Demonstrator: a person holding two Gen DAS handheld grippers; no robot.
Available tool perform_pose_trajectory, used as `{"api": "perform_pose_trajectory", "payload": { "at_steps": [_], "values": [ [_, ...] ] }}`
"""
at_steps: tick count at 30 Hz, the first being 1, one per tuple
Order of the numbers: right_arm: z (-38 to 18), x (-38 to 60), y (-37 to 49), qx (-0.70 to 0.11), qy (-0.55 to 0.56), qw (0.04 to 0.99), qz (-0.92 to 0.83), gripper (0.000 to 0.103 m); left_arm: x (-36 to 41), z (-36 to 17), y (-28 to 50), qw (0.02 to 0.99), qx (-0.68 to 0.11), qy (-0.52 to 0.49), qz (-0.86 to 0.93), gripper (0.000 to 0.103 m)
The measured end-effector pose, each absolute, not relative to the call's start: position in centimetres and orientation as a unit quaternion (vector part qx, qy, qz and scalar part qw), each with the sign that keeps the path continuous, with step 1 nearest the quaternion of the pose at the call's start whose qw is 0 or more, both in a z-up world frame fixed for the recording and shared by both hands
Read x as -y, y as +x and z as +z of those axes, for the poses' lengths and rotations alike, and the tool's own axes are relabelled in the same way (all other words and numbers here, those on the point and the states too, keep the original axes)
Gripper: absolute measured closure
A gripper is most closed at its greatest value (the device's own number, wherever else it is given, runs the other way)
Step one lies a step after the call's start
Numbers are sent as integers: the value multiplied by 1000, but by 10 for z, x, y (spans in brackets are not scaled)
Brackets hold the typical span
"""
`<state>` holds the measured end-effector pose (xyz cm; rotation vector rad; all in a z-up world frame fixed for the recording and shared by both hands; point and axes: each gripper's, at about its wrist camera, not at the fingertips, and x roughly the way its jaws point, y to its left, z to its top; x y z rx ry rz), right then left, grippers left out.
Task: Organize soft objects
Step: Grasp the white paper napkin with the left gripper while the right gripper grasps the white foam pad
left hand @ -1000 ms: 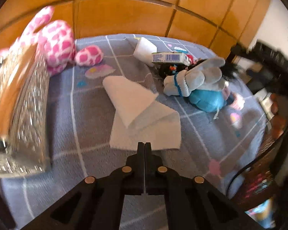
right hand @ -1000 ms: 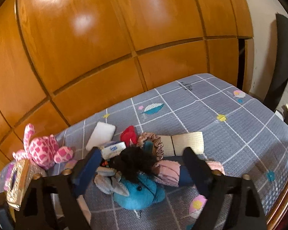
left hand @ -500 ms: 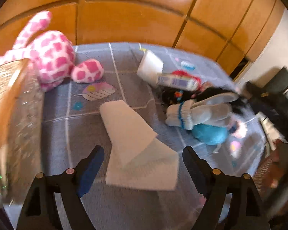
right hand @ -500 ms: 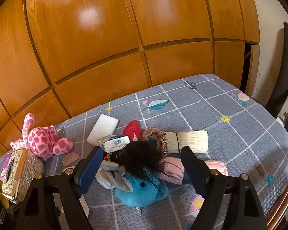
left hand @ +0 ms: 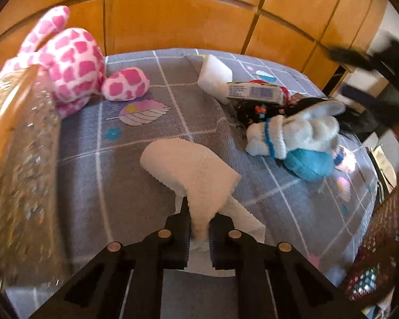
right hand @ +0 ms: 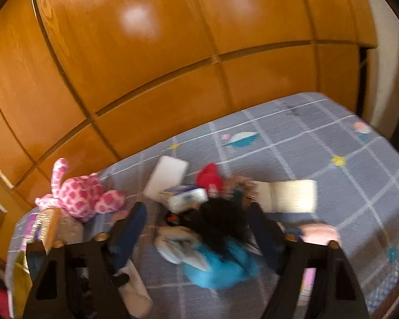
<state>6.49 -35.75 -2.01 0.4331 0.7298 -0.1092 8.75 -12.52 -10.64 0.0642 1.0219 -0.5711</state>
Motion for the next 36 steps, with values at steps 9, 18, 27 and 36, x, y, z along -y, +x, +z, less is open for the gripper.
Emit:
{"api": "perform_pose_trajectory", "payload": {
  "at_steps": [9, 18, 27, 36],
  "values": [
    [-66, 349, 212, -470, 264, 843, -8, 15, 105, -86, 58, 844, -456, 15, -282, 92],
    [-124, 350, 267, -547, 254, 794, -76, 12, 93, -71, 48, 851, -437, 8, -290, 92],
    [-82, 309, 242, -516, 172, 839, -6, 51, 91, -52, 34, 862, -414, 8, -291, 92],
    [-29, 270, 183, -488, 139, 857, 92, 51, 66, -18, 15, 882, -378, -5, -282, 92]
  ]
}}
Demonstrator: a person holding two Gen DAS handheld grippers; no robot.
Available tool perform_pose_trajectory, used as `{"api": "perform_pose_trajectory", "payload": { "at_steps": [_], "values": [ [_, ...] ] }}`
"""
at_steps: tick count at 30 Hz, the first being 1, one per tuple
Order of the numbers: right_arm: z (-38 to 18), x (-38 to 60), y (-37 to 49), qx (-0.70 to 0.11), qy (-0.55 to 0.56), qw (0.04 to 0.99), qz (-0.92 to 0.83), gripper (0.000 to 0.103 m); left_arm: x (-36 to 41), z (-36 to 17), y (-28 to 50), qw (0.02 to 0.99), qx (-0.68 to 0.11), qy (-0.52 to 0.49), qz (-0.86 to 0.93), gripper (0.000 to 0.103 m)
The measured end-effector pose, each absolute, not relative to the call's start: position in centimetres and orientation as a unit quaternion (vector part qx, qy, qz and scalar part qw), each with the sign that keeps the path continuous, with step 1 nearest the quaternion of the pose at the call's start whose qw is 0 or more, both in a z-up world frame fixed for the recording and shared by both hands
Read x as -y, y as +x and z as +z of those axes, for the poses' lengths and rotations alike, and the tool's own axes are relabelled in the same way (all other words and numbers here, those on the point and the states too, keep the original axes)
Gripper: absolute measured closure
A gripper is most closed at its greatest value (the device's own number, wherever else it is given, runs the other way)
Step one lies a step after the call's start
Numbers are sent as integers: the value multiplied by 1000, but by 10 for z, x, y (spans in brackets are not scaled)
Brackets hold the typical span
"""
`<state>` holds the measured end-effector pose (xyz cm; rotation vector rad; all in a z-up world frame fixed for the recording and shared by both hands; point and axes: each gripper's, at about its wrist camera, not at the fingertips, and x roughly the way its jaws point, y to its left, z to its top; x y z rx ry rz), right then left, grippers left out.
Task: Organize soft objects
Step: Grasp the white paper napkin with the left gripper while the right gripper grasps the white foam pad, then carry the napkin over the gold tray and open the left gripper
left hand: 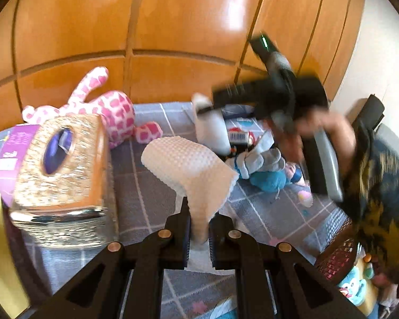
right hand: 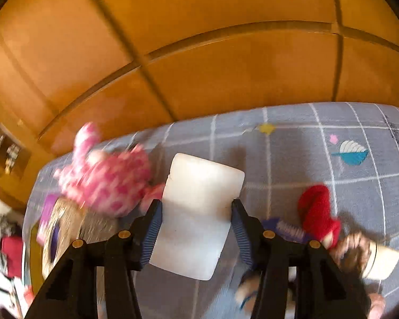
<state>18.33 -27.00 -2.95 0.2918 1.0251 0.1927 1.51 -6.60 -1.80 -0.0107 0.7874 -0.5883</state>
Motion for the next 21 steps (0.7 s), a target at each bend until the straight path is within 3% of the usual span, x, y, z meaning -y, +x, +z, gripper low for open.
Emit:
{"api": "perform_pose_trajectory", "payload": {
  "at_steps": [12, 21],
  "values": [
    [-112, 204, 108, -567, -1, 819, 94, 50, -75, 21, 21, 927, -336, -107, -133, 92],
    [-118, 213, 110, -568, 28, 818, 85, 48, -194, -32, 69, 906, -388, -167, 16, 92]
  ]
}}
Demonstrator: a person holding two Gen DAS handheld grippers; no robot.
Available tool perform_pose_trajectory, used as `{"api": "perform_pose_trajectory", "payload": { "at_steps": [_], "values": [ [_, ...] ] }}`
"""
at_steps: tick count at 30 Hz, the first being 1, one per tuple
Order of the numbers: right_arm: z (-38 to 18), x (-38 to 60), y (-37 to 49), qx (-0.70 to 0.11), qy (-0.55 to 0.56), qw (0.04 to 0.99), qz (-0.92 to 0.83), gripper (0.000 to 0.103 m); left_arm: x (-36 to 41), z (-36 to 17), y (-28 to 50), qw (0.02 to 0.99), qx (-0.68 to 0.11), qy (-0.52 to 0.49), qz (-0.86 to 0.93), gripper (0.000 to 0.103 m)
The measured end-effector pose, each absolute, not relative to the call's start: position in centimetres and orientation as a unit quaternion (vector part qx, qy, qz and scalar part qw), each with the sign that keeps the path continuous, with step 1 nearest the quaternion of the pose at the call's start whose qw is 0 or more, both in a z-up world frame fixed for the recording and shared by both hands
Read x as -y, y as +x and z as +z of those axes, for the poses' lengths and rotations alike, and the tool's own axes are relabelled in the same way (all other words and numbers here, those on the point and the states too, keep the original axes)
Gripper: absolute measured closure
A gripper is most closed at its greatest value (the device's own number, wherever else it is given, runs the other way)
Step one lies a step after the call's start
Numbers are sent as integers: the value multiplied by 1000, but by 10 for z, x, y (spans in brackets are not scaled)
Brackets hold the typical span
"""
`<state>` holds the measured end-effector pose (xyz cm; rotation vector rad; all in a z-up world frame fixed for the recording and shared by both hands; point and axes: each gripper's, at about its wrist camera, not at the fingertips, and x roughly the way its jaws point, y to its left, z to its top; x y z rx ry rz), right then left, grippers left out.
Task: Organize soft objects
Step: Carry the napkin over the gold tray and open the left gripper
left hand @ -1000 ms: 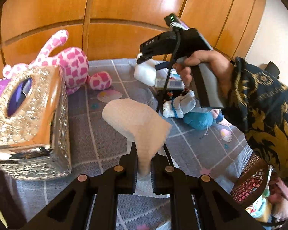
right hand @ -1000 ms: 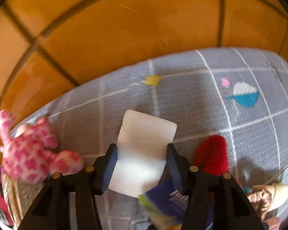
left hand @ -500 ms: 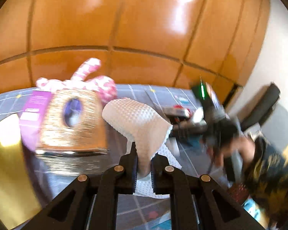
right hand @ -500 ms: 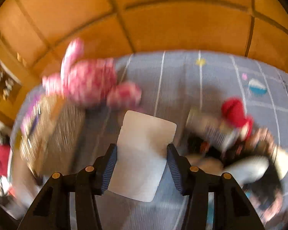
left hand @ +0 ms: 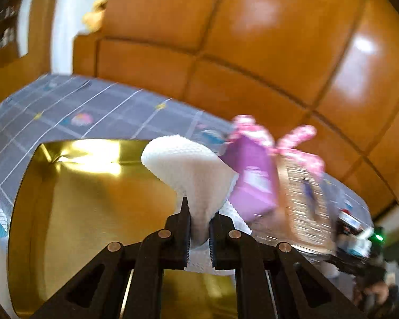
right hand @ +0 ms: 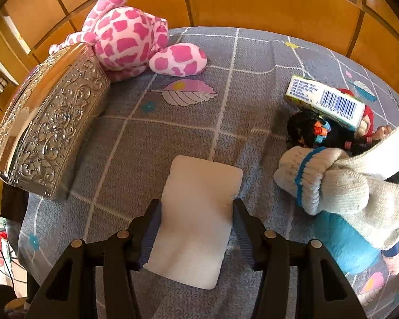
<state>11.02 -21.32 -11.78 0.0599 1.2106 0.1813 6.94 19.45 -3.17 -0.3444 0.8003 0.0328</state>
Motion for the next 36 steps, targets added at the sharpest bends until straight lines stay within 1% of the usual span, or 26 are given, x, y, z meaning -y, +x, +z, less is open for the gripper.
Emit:
{"api": "perform_pose_trajectory", "payload": {
  "at_steps": [5, 7, 8, 10, 11, 12, 14, 25, 26, 27, 29, 36],
  "values": [
    [-121, 214, 110, -573, 31, 815, 83, 47, -214, -60, 105, 894, -416, -160, 43, 91],
    [-124, 211, 115, -575, 35, 814, 82, 47, -219, -71, 119, 890, -426, -157, 44, 88],
    [-125, 210, 116, -576, 35, 813, 81, 46, -219, -73, 122, 887, -431, -156, 51, 84],
    [-126, 208, 117, -578, 33, 812, 78, 46, -220, -78, 127, 883, -436, -169, 41, 68],
    [-128, 207, 118, -579, 32, 811, 76, 46, -221, -77, 127, 883, -435, -171, 43, 46],
    [-128, 207, 118, -579, 31, 811, 74, 46, -222, -74, 124, 886, -429, -169, 55, 30],
    [-129, 206, 118, -576, 33, 814, 70, 46, -223, -68, 111, 897, -405, -162, 73, 29],
    [-132, 197, 101, -544, 28, 837, 51, 47, -208, -52, 39, 898, -395, -166, 104, 28],
    [-132, 197, 100, -543, 30, 838, 49, 47, -207, -52, 38, 898, -395, -167, 101, 25],
    [-131, 197, 99, -542, 33, 839, 46, 47, -204, -52, 33, 898, -394, -167, 101, 20],
    [-130, 196, 95, -540, 38, 840, 41, 47, -201, -50, 25, 898, -393, -175, 96, 16],
    [-115, 185, 92, -523, 42, 851, 21, 48, -182, -39, 9, 908, -384, -144, 88, 16]
  ]
}}
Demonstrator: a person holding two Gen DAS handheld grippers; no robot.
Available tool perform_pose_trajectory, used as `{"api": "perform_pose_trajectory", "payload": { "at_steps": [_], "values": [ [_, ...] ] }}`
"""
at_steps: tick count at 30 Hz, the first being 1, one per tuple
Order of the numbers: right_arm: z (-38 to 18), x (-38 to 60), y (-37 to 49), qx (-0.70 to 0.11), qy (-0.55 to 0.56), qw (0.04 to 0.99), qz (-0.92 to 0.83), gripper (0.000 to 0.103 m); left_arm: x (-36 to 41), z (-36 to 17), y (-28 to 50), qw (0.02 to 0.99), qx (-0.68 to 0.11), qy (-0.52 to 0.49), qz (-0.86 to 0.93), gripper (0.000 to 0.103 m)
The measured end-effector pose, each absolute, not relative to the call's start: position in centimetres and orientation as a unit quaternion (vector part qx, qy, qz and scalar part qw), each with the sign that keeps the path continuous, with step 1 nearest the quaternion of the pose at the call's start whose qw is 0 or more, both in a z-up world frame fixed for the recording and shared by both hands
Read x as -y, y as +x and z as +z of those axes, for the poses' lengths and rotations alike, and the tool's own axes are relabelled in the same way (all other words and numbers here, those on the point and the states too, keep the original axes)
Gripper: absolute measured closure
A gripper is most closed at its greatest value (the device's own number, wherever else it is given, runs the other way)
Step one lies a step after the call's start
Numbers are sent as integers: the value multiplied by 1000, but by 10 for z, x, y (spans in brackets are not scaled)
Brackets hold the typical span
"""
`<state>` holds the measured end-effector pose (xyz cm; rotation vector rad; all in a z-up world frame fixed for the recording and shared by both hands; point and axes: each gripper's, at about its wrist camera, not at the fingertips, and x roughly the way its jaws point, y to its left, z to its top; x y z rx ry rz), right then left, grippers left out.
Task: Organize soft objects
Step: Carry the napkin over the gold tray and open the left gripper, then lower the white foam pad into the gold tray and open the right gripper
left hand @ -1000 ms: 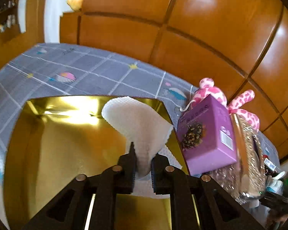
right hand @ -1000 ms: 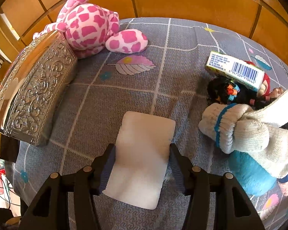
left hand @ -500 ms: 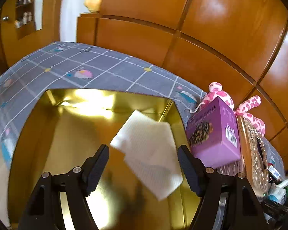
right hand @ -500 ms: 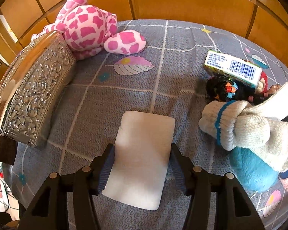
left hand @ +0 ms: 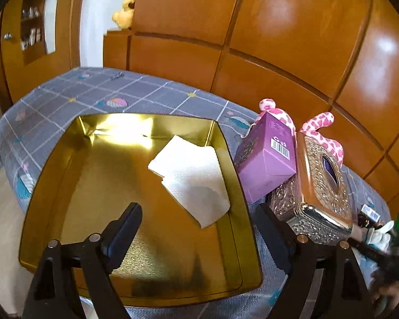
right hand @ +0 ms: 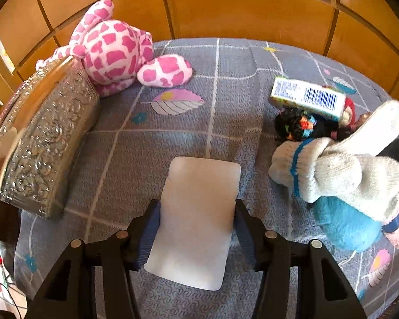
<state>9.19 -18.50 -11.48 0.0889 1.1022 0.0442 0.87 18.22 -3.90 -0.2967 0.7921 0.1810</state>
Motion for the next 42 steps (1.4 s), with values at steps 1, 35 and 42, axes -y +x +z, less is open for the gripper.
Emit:
{"api": "perform_pose_trajectory", "payload": {
  "at_steps": [1, 35, 42],
  "values": [
    [-109, 184, 90, -517, 46, 855, 22, 48, -182, -39, 7, 908, -384, -142, 89, 16],
    [-11, -23, 48, -424, 0, 851, 308, 48, -218, -25, -13, 912, -351, -156, 146, 6],
    [-23, -44, 50, -440, -3, 837, 325, 48, -225, -15, -17, 915, -339, -154, 159, 6]
  ]
}}
